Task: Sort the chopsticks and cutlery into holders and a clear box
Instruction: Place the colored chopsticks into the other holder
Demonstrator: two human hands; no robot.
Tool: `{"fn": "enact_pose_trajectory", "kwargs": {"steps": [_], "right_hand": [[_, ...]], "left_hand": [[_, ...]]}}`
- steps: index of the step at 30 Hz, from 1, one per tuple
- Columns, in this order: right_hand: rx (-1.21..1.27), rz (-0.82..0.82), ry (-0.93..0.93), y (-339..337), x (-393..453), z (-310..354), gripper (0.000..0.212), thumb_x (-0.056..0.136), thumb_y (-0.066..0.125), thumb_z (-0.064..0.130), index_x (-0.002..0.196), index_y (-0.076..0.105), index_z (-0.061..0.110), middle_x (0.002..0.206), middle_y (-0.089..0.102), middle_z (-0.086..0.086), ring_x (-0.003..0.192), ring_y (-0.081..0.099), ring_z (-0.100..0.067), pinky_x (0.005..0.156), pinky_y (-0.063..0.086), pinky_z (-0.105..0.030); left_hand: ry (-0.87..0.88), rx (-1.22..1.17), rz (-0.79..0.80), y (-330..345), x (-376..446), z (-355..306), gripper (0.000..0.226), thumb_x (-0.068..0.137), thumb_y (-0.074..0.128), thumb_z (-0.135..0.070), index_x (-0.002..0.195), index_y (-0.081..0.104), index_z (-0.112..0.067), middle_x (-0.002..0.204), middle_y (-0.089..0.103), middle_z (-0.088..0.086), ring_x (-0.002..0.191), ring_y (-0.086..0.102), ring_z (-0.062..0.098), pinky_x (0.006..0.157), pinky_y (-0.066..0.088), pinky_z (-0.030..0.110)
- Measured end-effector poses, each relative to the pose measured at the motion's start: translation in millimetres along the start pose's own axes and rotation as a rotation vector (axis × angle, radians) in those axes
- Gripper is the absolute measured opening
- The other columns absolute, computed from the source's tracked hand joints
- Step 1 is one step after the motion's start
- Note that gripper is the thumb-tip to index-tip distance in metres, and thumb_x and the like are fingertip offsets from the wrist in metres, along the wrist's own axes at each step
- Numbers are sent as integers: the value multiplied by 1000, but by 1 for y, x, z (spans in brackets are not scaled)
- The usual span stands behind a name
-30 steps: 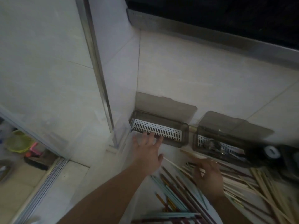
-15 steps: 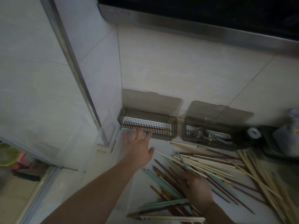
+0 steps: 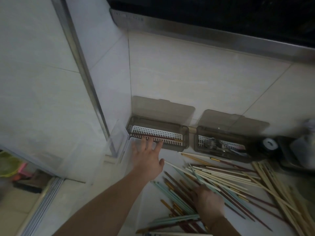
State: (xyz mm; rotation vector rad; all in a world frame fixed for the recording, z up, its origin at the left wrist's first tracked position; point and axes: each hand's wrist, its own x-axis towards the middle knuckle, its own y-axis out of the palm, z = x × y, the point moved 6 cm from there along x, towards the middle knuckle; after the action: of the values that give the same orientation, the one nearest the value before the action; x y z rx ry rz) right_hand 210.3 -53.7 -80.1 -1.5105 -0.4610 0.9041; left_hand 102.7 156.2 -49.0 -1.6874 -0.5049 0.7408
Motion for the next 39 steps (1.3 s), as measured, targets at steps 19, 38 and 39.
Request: {"fn": "enact_pose_trajectory", "kwargs": {"steps": [19,38,39], "right_hand": [[525,61,102,-73,5,-16,13,90,63,30,84,74,29,67,63,20,61,59,2,51,40,-9],[521,-155,-99,-145,74,28,19,96,48,16,104,42,31,85,62,4,76,60,-19,66,45,-33],[345,-145,-119,-135,90,34,17,97,45,17,110,43,28,87,62,1,75,58,-21,64,41,-31]], "left_hand": [[6,-61,-42,0,0,1,72,94,43,-56,154,9,-36,163,8,4,149,-1,33,117,-1,63],[-2,-81,-31,2,0,1,74,94,46,-53,155,8,-35,164,3,4,151,-5,31,116,-4,64],[-2,-81,-23,2,0,1,74,94,45,-53,156,8,-35,165,2,4,151,-6,31,116,-4,64]]}}
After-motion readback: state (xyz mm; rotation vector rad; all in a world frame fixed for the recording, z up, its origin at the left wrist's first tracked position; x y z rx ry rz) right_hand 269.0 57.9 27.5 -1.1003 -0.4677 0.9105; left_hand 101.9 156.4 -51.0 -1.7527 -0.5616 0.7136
